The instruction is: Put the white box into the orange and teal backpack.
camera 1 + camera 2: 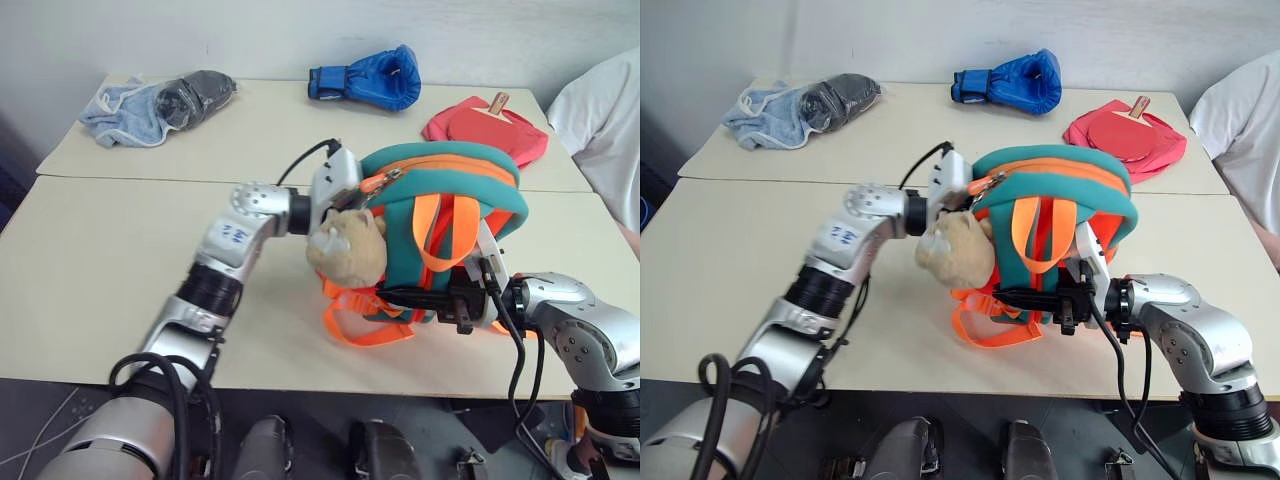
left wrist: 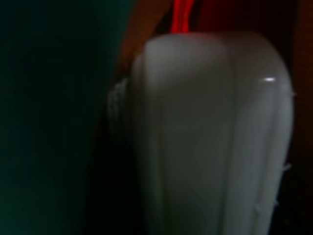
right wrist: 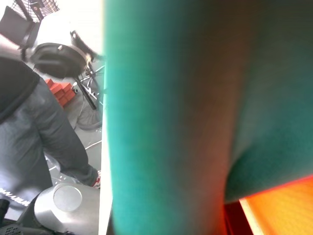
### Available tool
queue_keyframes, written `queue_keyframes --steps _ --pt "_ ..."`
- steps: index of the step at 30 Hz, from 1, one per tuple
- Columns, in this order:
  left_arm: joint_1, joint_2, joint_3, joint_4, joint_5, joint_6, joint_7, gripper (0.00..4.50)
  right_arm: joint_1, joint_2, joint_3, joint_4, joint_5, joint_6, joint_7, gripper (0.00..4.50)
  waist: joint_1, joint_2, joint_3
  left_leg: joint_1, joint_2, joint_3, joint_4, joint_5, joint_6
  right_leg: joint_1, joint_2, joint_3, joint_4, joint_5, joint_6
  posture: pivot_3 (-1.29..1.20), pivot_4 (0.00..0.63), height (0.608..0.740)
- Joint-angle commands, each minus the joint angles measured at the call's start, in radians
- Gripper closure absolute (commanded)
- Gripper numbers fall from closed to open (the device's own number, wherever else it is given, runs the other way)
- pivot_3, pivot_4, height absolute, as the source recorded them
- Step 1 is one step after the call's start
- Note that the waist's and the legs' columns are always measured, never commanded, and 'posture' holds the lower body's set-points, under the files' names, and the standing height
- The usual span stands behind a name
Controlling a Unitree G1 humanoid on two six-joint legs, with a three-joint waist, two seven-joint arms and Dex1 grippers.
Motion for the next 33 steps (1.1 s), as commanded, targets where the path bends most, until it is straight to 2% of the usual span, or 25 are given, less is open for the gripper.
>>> queue_keyframes --steps 1,4,7,12,15,18,21,25,29,33 --pt "-0.014 -0.007 0.078 -0.052 -0.070 0.022 -0.017 1.54 0.041 0.007 -0.011 -0.040 -0.020 -0.042 -0.004 4.50 -0.001 0.000 0.000 0.000 0.000 0.000 0.000 0.000 0.000 0.000 0.000 0.000 0.000 0.000 0.000 0.00 0.150 0.740" --pt "0.009 0.082 0.155 -0.131 -0.179 0.094 -0.162 0.90 0.062 0.023 -0.026 -0.047 -0.018 -0.059 -0.034 4.50 -0.013 0.000 0.000 0.000 0.001 0.000 0.000 0.000 0.000 0.000 0.000 0.000 0.001 0.000 0.000 0.00 0.150 0.740" --pt "0.037 0.240 0.188 -0.138 -0.230 0.155 -0.338 0.30 0.080 0.035 -0.030 -0.048 -0.028 -0.081 -0.047 4.50 -0.031 0.000 0.000 0.000 0.002 0.000 -0.003 0.001 -0.003 -0.001 0.001 -0.001 0.003 0.000 0.000 0.00 0.150 0.740" --pt "0.080 0.486 0.194 -0.109 -0.236 0.228 -0.560 0.30 0.089 0.050 -0.031 -0.030 -0.049 -0.104 -0.079 4.50 -0.032 0.001 0.000 0.001 0.002 -0.001 -0.003 0.002 -0.004 -0.001 0.005 -0.001 0.003 0.000 0.000 0.00 0.150 0.740" --pt "0.161 0.563 0.225 -0.189 -0.248 0.206 -0.606 0.30 0.086 0.059 -0.032 -0.017 -0.053 -0.106 -0.094 4.50 -0.027 0.001 0.000 0.001 0.000 0.000 -0.003 0.001 -0.002 0.000 0.003 0.000 0.002 0.000 0.000 0.00 0.150 0.740" --pt "0.268 0.533 0.306 -0.382 -0.332 0.227 -0.495 0.30 0.072 0.058 -0.017 0.005 -0.066 -0.119 -0.082 4.50 -0.020 0.000 0.000 -0.001 0.000 -0.003 -0.001 0.000 0.000 0.001 -0.002 0.004 0.002 0.000 0.000 0.00 0.150 0.740" --pt "0.349 0.451 0.328 -0.506 -0.327 0.187 -0.364 0.30 0.053 0.064 -0.005 0.026 -0.072 -0.123 -0.071 4.50 -0.021 0.000 0.000 -0.002 0.000 -0.007 0.001 0.000 0.000 0.002 -0.003 0.005 0.001 0.000 0.001 0.00 0.150 0.740" --pt "0.433 0.361 0.300 -0.622 -0.317 0.173 -0.250 0.30 0.018 0.072 0.018 0.052 -0.080 -0.125 -0.047 4.50 -0.029 0.001 0.000 -0.001 0.000 -0.007 -0.001 0.000 -0.001 0.002 -0.002 0.005 0.000 0.000 0.000 0.00 0.150 0.740" --pt "0.453 0.265 0.239 -0.638 -0.264 0.112 -0.163 0.30 -0.011 0.084 0.032 0.063 -0.082 -0.116 -0.037 4.50 -0.026 0.001 0.000 0.000 0.001 -0.006 -0.002 0.001 -0.002 0.002 -0.001 0.004 0.001 0.000 0.000 0.00 0.150 0.740" --pt "0.449 0.197 0.204 -0.603 -0.168 -0.009 -0.082 1.14 -0.027 0.093 0.038 0.050 -0.076 -0.097 -0.047 4.50 -0.025 0.001 0.000 0.000 0.000 -0.006 -0.001 0.001 -0.002 0.002 -0.001 0.005 0.001 0.000 0.000 0.00 0.150 0.740"
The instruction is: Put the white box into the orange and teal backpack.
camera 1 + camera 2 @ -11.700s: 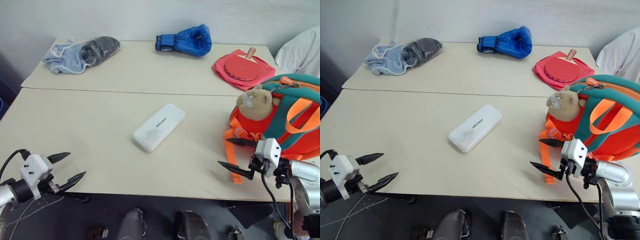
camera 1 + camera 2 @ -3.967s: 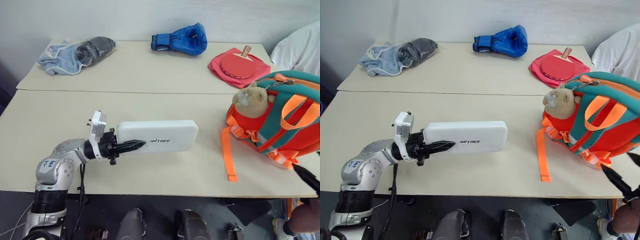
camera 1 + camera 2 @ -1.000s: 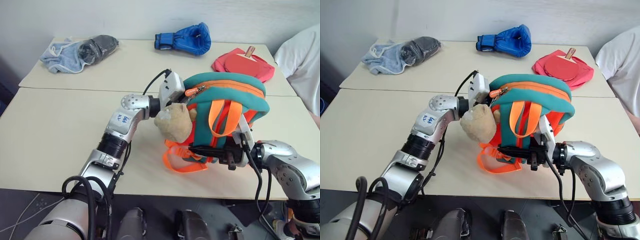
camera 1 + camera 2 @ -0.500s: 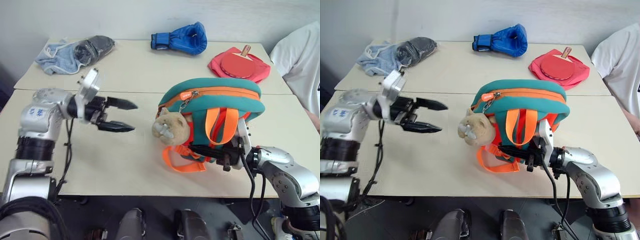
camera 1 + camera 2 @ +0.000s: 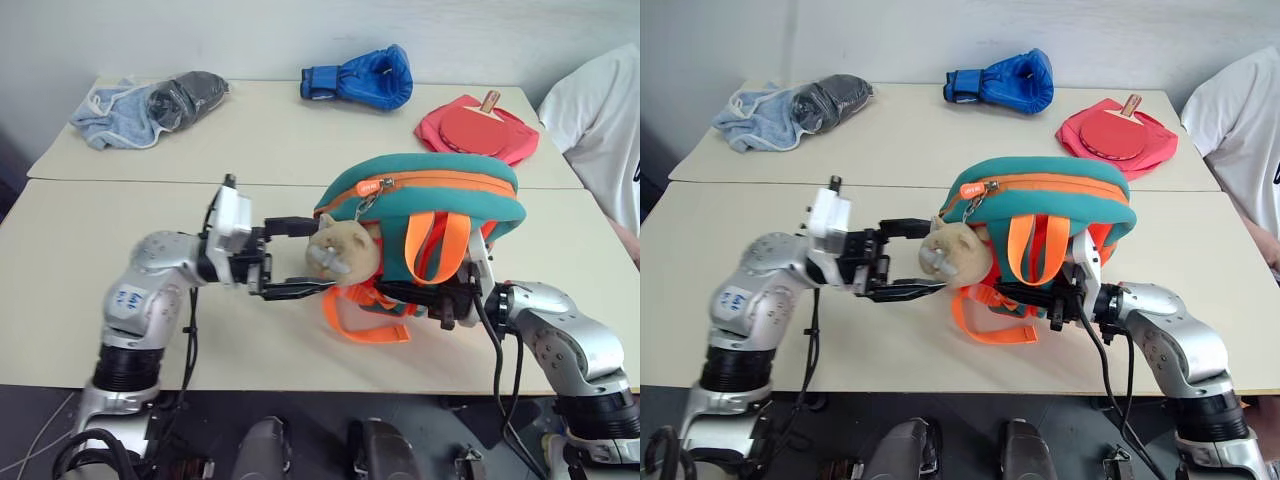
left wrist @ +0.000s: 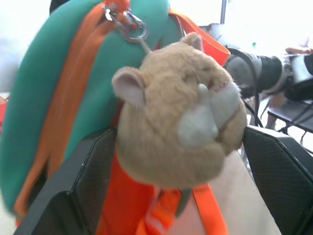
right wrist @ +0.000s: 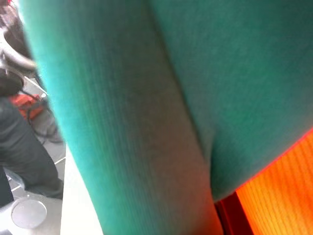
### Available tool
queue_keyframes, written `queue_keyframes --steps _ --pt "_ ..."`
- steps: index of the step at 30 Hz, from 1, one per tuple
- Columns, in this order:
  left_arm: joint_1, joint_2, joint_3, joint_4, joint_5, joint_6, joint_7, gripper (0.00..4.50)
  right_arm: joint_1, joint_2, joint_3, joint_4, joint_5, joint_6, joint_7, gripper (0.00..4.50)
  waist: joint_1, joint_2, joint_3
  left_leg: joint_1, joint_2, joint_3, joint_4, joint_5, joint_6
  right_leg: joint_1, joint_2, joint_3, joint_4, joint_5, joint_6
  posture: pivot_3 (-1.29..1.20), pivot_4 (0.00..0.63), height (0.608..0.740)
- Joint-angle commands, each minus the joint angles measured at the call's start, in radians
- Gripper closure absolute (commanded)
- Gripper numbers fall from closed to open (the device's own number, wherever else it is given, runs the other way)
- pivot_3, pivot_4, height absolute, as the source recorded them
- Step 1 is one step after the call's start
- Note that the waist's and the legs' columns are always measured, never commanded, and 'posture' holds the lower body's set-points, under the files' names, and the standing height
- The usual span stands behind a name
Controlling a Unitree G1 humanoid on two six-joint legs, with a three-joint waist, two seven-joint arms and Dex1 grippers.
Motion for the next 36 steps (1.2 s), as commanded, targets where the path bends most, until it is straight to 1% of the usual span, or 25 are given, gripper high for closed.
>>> queue_keyframes --steps 1,5,6,7,9,10,11,13,14,16,17,19,24,26,28,31,33,36 --pt "0.003 -0.025 -0.013 -0.006 0.065 -0.098 0.064 1.45 -0.012 0.005 -0.005 -0.035 0.012 0.013 -0.006 4.50 0.000 0.000 0.000 0.000 0.000 0.000 0.000 0.000 0.000 0.000 0.000 0.000 0.000 0.000 0.000 0.00 0.150 0.740" --pt "0.001 -0.030 0.002 -0.003 0.051 -0.099 0.085 2.58 -0.011 0.008 -0.012 -0.050 0.018 0.023 -0.026 4.50 0.000 0.000 0.000 0.000 0.000 0.000 0.000 0.000 0.000 0.000 0.000 0.000 0.000 0.000 0.000 0.00 0.150 0.740" --pt "-0.004 -0.026 0.012 -0.001 0.039 -0.092 0.087 2.77 -0.011 0.009 -0.012 -0.054 0.018 0.024 -0.030 4.50 0.000 0.000 0.000 0.000 0.000 0.000 0.000 0.000 0.000 0.000 0.000 0.000 0.000 0.000 0.000 0.00 0.150 0.740" --pt "-0.018 -0.015 0.040 0.004 0.005 -0.057 0.093 3.12 -0.008 0.010 -0.019 -0.060 0.022 0.028 -0.039 4.50 0.000 0.000 0.000 0.000 0.000 0.000 0.000 0.000 0.000 0.000 0.000 0.000 0.000 0.000 0.000 0.00 0.150 0.740" --pt "-0.042 0.018 0.084 0.012 -0.059 0.011 0.083 3.53 -0.003 0.010 -0.028 -0.070 0.028 0.034 -0.051 4.50 -0.001 0.000 0.000 0.000 0.001 0.000 0.000 0.000 0.000 0.000 0.000 0.000 0.000 0.000 0.000 0.00 0.150 0.740" --pt "-0.051 0.040 0.102 0.016 -0.086 0.045 0.074 3.66 0.000 0.009 -0.032 -0.076 0.031 0.037 -0.056 4.50 -0.002 0.000 0.000 0.000 0.001 0.000 0.000 0.000 0.000 0.000 0.000 0.000 0.000 0.000 0.000 0.00 0.150 0.740" --pt "-0.071 0.089 0.133 0.042 -0.120 0.103 0.055 3.75 0.007 0.006 -0.039 -0.082 0.034 0.039 -0.063 4.50 -0.002 0.000 0.000 0.000 0.001 0.000 0.000 0.000 0.000 0.000 0.000 0.000 0.000 0.000 0.000 0.00 0.150 0.740" --pt "-0.116 0.194 0.193 0.129 -0.163 0.187 0.011 3.75 0.025 0.000 -0.058 -0.095 0.042 0.042 -0.076 4.50 -0.004 0.000 0.000 0.000 0.001 -0.001 -0.001 0.000 0.000 0.000 0.000 -0.001 0.001 0.000 0.000 0.00 0.150 0.740" --pt "-0.130 0.228 0.207 0.164 -0.171 0.212 0.006 3.75 0.033 0.000 -0.062 -0.100 0.043 0.042 -0.082 4.50 -0.005 0.000 0.000 0.000 0.001 -0.001 -0.001 0.000 -0.001 -0.001 0.000 -0.001 0.001 0.000 0.000 0.00 0.150 0.740" --pt "-0.151 0.259 0.236 0.237 -0.191 0.249 0.017 3.75 0.043 0.003 -0.067 -0.114 0.041 0.040 -0.095 4.50 -0.004 0.000 0.000 0.000 0.001 0.000 -0.002 0.000 -0.001 -0.001 0.001 -0.001 0.002 0.000 0.000 0.00 0.150 0.740" --pt "-0.158 0.263 0.254 0.292 -0.182 0.240 0.030 3.75 0.051 0.007 -0.074 -0.122 0.044 0.039 -0.106 4.50 -0.003 0.000 0.000 0.000 0.001 0.000 -0.002 0.000 -0.001 -0.001 0.001 -0.002 0.002 0.000 0.000 0.00 0.150 0.740" --pt "-0.156 0.264 0.262 0.369 -0.153 0.220 0.039 3.75 0.066 0.009 -0.088 -0.135 0.045 0.036 -0.120 4.50 -0.002 0.000 0.000 0.000 0.000 0.001 -0.002 0.000 0.000 -0.001 0.001 -0.003 0.002 0.000 0.000 0.00 0.150 0.740" --pt "-0.121 0.226 0.202 0.466 -0.084 0.197 0.055 3.75 0.102 0.007 -0.103 -0.162 0.049 0.032 -0.147 4.50 0.000 0.000 0.000 0.000 0.000 0.001 -0.001 0.000 0.000 -0.001 0.001 -0.003 0.002 0.000 0.000 0.00 0.150 0.740" --pt "-0.089 0.208 0.127 0.488 -0.005 0.153 0.056 3.75 0.116 0.015 -0.109 -0.172 0.055 0.029 -0.159 4.50 -0.001 0.000 0.000 0.000 0.000 0.002 -0.001 0.000 0.000 -0.001 0.001 -0.003 0.002 0.000 0.000 0.00 0.150 0.740" --pt "-0.066 0.176 0.082 0.499 0.026 0.142 0.059 3.75 0.126 0.023 -0.115 -0.178 0.059 0.026 -0.168 4.50 0.000 0.000 0.000 0.001 0.000 0.002 -0.001 0.000 0.000 -0.001 0.001 -0.002 0.002 0.000 0.000 0.00 0.150 0.740" --pt "-0.064 0.127 0.059 0.487 0.043 0.144 0.088 3.75 0.138 0.030 -0.121 -0.184 0.061 0.021 -0.173 4.50 -0.001 0.000 0.000 0.001 0.000 0.002 -0.002 0.000 0.000 -0.001 0.001 -0.002 0.002 0.000 0.000 0.00 0.150 0.740" --pt "-0.041 0.127 0.004 0.466 0.090 0.132 0.074 3.75 0.143 0.037 -0.124 -0.186 0.065 0.017 -0.176 4.50 0.000 0.000 0.000 0.000 0.000 0.002 -0.001 0.000 0.000 -0.001 0.000 -0.001 0.002 0.000 0.000 0.00 0.150 0.740" --pt "-0.001 0.135 -0.061 0.453 0.171 0.058 0.066 3.75 0.147 0.059 -0.128 -0.182 0.074 0.003 -0.177 4.50 0.000 0.000 0.000 0.001 0.000 0.002 -0.002 0.000 0.000 -0.001 0.000 -0.001 0.002 0.000 0.000 0.00 0.150 0.740"
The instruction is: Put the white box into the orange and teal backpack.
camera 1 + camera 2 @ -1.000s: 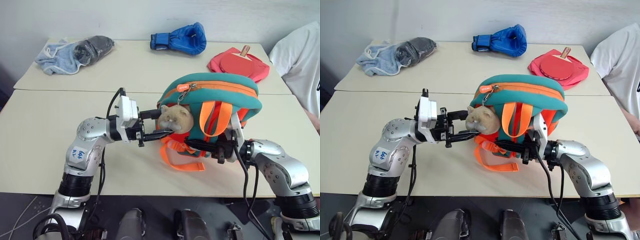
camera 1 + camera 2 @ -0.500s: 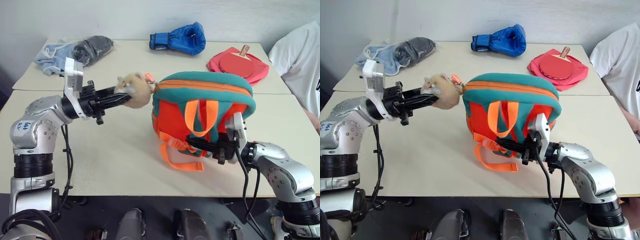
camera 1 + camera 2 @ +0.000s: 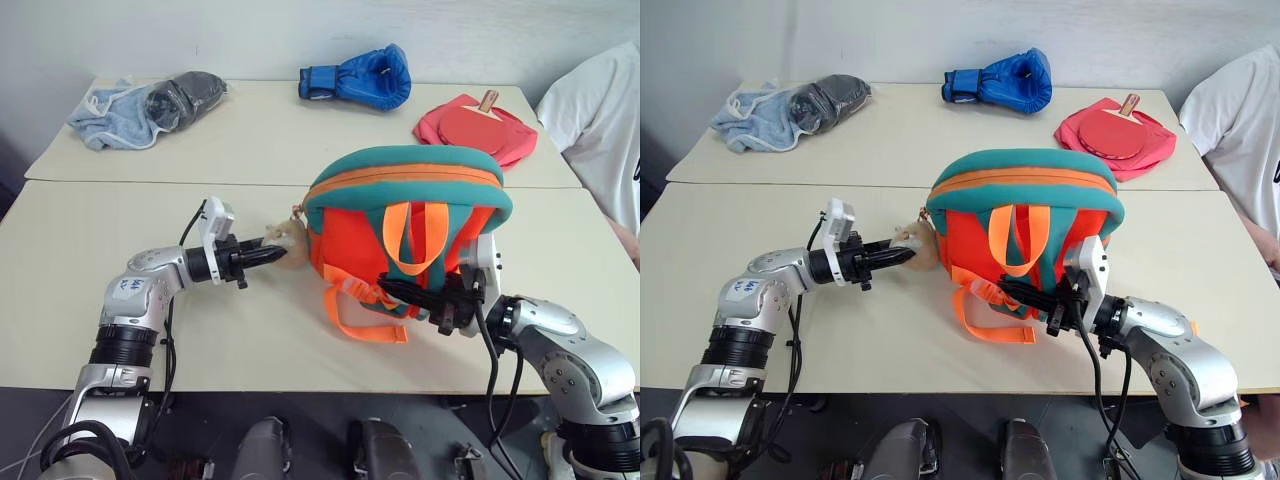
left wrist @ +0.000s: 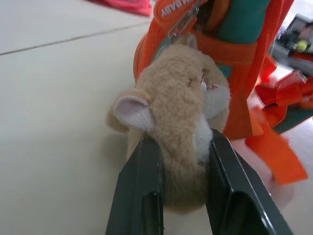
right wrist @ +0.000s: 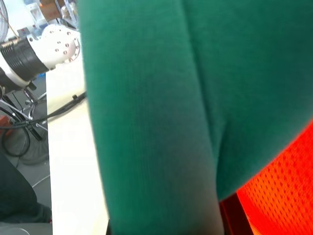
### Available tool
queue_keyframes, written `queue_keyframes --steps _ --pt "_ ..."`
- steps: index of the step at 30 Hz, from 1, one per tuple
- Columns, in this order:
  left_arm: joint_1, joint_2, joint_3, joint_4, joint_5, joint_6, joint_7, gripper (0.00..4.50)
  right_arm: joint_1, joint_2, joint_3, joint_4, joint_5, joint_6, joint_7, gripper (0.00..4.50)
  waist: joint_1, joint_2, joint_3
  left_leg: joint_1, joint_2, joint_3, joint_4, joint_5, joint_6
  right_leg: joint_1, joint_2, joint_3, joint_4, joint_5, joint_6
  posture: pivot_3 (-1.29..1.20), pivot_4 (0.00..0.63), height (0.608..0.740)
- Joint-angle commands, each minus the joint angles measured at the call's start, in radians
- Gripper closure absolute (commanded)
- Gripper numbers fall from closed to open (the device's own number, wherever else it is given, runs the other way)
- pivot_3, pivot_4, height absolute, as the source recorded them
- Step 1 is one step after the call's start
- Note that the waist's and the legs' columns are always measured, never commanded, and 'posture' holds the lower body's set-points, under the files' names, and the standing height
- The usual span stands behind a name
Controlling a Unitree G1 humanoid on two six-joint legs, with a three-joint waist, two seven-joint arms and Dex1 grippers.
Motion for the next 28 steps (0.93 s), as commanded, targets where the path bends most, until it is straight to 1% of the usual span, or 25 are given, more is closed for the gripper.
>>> queue_keyframes --steps 1,2,4,5,6,7,9,12,15,16,18,21,23,25,28 --pt "0.053 0.006 -0.070 -0.018 0.097 -0.086 -0.005 3.75 0.007 0.024 -0.039 -0.029 0.032 -0.038 -0.004 4.50 0.000 0.000 0.000 0.000 0.000 0.000 0.000 0.000 0.000 0.000 0.000 0.000 0.000 0.000 0.000 0.00 0.150 0.740" --pt "0.058 0.008 -0.072 -0.014 0.115 -0.113 0.005 3.75 0.008 0.037 -0.044 -0.026 0.034 -0.046 -0.014 4.50 0.000 0.000 0.000 0.000 0.000 0.000 0.000 0.000 0.000 0.000 0.000 0.000 0.000 0.000 0.000 0.00 0.150 0.740" --pt "0.063 -0.025 -0.012 -0.010 0.114 -0.205 0.070 3.75 0.011 0.055 -0.046 -0.013 0.043 -0.055 -0.012 3.81 0.002 0.000 0.000 0.000 0.000 -0.001 0.001 0.000 0.000 0.000 -0.001 0.001 -0.001 0.000 0.000 0.00 0.150 0.740" --pt "0.062 -0.024 0.016 -0.023 0.087 -0.205 0.065 3.44 0.012 0.052 -0.043 -0.003 0.026 -0.066 -0.005 3.56 0.002 0.000 0.000 0.000 0.000 -0.001 0.001 0.000 0.000 0.000 -0.001 0.001 -0.002 0.000 0.000 0.00 0.150 0.740" --pt "0.077 0.012 0.047 -0.058 0.062 -0.212 0.025 3.11 0.009 0.044 -0.051 0.008 0.000 -0.102 0.012 3.20 0.001 0.000 0.000 0.000 0.000 -0.001 0.001 0.000 0.001 0.000 -0.002 0.001 -0.002 0.000 0.000 0.00 0.150 0.740" --pt "0.094 0.047 0.076 -0.088 0.038 -0.211 -0.012 2.86 0.010 0.028 -0.066 0.013 -0.003 -0.114 0.030 2.86 -0.001 0.000 0.000 0.000 0.000 -0.001 0.001 0.000 0.001 0.000 -0.002 0.001 -0.002 0.000 0.000 0.00 0.150 0.740" --pt "0.126 0.100 0.113 -0.130 0.006 -0.203 -0.059 2.18 0.015 -0.004 -0.097 0.020 -0.008 -0.139 0.063 2.17 -0.010 0.000 0.000 0.000 0.001 0.000 -0.001 -0.001 0.000 -0.001 -0.001 0.001 -0.001 0.000 0.000 0.00 0.150 0.740" --pt "0.201 0.190 0.169 -0.184 -0.034 -0.180 -0.119 1.26 0.053 -0.102 -0.179 0.033 -0.008 -0.159 0.139 1.13 -0.012 0.000 0.000 0.000 0.001 0.000 -0.003 0.000 0.000 -0.001 -0.001 0.001 -0.001 0.000 0.000 0.00 0.150 0.740" --pt "0.315 0.271 0.267 -0.236 -0.051 -0.213 -0.159 0.41 0.169 -0.230 -0.283 0.093 -0.046 -0.212 0.285 0.17 -0.007 0.000 0.000 0.000 0.001 0.000 -0.002 -0.001 0.001 0.000 -0.001 0.001 -0.003 0.000 0.000 0.00 0.150 0.740" --pt "0.363 0.292 0.302 -0.246 -0.036 -0.246 -0.160 0.11 0.210 -0.264 -0.320 0.130 -0.065 -0.247 0.337 0.00 -0.004 0.000 0.000 0.000 0.001 0.000 -0.002 -0.001 0.001 0.001 -0.001 0.001 -0.003 0.000 0.000 0.00 0.150 0.740" --pt "0.466 0.320 0.362 -0.255 0.006 -0.343 -0.165 0.11 0.258 -0.297 -0.376 0.245 -0.125 -0.377 0.415 0.00 -0.003 0.000 0.000 0.000 0.001 0.000 -0.002 -0.003 0.003 0.002 -0.002 0.002 -0.009 0.000 0.000 0.00 0.150 0.740" --pt "0.559 0.327 0.422 -0.250 0.018 -0.399 -0.147 0.11 0.245 -0.307 -0.406 0.408 -0.188 -0.521 0.453 0.00 -0.003 0.000 0.000 0.002 0.000 0.001 -0.002 -0.006 0.007 0.002 -0.003 0.002 -0.009 0.000 0.000 0.00 0.150 0.740" --pt "0.621 0.313 0.440 -0.258 0.037 -0.429 -0.124 0.11 0.223 -0.321 -0.381 0.490 -0.248 -0.623 0.488 0.00 -0.003 0.001 0.000 0.002 0.001 0.000 -0.002 -0.006 0.008 0.002 -0.003 0.002 -0.008 0.001 -0.002 0.00 0.150 0.740" --pt "0.670 0.312 0.439 -0.270 0.060 -0.440 -0.106 0.11 0.206 -0.328 -0.359 0.550 -0.278 -0.677 0.519 0.00 -0.004 0.002 -0.001 0.003 0.001 0.000 -0.003 -0.007 0.007 0.002 -0.003 0.002 -0.008 0.001 -0.002 0.00 0.150 0.740" --pt "0.677 0.303 0.422 -0.320 0.062 -0.410 -0.055 0.11 0.158 -0.300 -0.326 0.630 -0.308 -0.745 0.517 0.00 -0.004 0.003 0.000 0.002 0.002 0.000 -0.003 -0.007 0.006 0.002 -0.003 0.002 -0.008 0.001 -0.002 0.00 0.150 0.740"
